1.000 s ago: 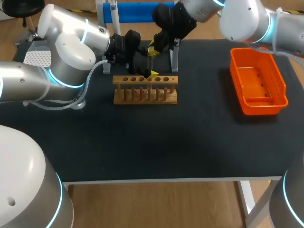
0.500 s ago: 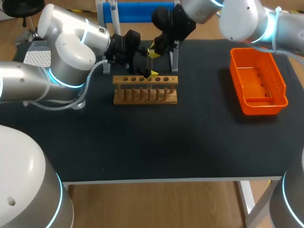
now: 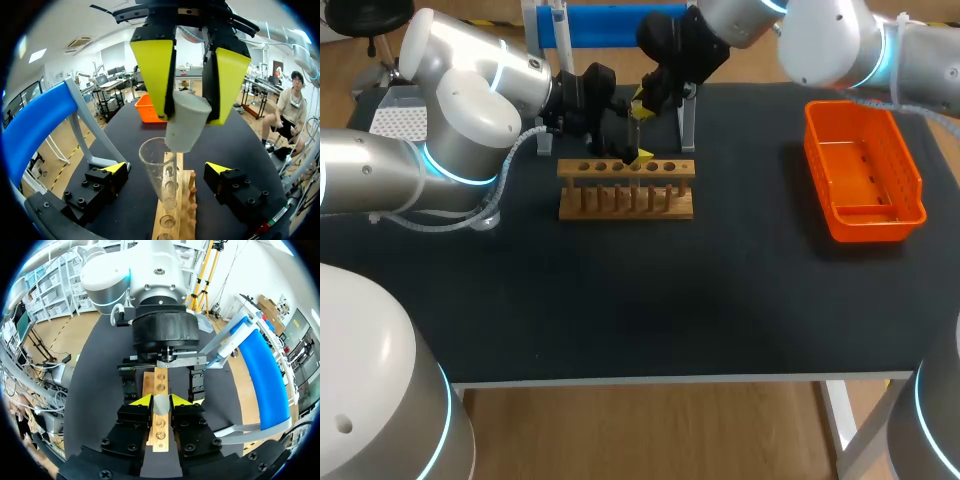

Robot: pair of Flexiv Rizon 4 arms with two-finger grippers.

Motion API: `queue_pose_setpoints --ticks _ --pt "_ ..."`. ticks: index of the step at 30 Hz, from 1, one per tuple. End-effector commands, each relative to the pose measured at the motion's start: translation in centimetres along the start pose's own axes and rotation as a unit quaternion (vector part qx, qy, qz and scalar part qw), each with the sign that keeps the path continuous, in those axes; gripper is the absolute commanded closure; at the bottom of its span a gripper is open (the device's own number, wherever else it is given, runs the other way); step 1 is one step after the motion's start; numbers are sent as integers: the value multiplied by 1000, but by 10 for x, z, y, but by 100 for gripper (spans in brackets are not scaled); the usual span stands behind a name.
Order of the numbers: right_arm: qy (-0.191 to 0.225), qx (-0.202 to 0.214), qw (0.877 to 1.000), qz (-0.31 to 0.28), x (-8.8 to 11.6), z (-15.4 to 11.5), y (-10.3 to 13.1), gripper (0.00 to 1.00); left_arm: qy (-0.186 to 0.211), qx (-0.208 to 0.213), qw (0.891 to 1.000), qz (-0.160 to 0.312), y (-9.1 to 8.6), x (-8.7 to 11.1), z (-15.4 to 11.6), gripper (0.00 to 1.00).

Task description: Invert the test tube, pick up the pipette, mount the tip to pipette, aspirate from beaker and dispense into the tube, eject the tip, return the pipette, and cap with the stopper.

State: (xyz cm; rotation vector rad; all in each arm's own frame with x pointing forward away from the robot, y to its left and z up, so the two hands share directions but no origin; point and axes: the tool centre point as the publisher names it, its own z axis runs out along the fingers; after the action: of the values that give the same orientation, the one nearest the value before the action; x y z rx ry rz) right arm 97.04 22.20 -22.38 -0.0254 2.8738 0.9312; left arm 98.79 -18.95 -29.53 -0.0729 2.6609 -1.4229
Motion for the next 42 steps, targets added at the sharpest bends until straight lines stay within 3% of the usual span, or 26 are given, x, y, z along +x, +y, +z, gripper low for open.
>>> queue_pose_setpoints --ticks 1,42 --pt "-5 -6 1000 -2 2 -6 -1 100 2 -2 1000 0 0 -1 0 0" --pt "8 17 1000 -5 -5 12 -1 100 2 -2 1000 0 0 -1 0 0"
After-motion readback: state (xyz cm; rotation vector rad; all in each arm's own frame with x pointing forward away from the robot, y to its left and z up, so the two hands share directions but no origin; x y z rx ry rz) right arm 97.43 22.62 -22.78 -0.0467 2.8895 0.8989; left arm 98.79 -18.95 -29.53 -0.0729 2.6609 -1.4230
